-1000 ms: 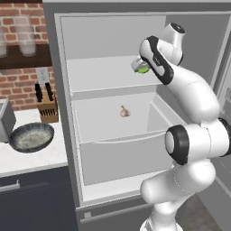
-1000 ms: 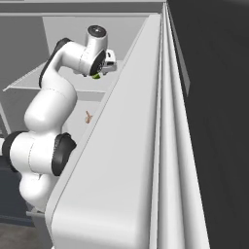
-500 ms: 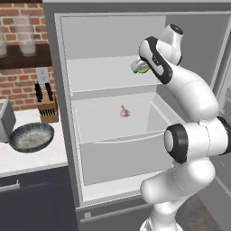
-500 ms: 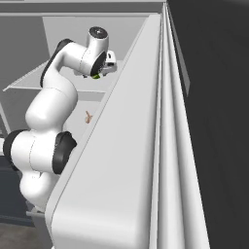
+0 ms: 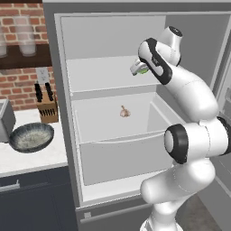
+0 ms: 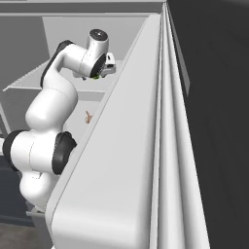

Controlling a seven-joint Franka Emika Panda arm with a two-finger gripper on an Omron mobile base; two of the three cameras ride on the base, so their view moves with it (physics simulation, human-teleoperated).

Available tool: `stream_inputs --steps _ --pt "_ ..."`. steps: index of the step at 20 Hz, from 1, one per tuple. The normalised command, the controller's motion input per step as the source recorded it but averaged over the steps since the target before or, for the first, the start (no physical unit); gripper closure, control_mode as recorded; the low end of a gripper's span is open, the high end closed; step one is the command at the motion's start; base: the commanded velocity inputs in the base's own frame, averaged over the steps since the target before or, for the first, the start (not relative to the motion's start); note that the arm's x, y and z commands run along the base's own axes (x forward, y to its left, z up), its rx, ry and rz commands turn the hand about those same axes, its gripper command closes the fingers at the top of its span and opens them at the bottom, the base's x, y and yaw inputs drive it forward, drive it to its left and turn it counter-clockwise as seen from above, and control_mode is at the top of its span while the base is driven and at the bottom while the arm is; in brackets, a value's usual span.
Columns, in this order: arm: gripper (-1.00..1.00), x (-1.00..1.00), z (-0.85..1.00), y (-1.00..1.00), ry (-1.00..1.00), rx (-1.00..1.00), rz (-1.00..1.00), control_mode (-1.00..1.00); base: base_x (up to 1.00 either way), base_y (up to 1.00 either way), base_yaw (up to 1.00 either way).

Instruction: Grab a lemon wedge from the fridge and one ice cube from the ice bowl, and put them in the glass of lemonade.

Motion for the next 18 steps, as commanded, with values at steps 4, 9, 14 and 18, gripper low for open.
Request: stream_inputs --steps 4,9,14,18 --pt "-1.00 -0.03 0.00 0.05 0.00 0.00 0.03 -1.00 0.00 0.00 0.00" --pt "1.00 -0.04 0.00 0.04 0.00 0.00 0.02 -1.00 0.00 0.00 0.00" --pt "1.00 -0.03 0.00 0.03 0.00 0.00 0.02 -1.00 0.00 0.00 0.00" --pt "1.00 -0.07 0.00 0.03 0.00 0.00 0.02 -1.00 0.00 0.00 0.00"
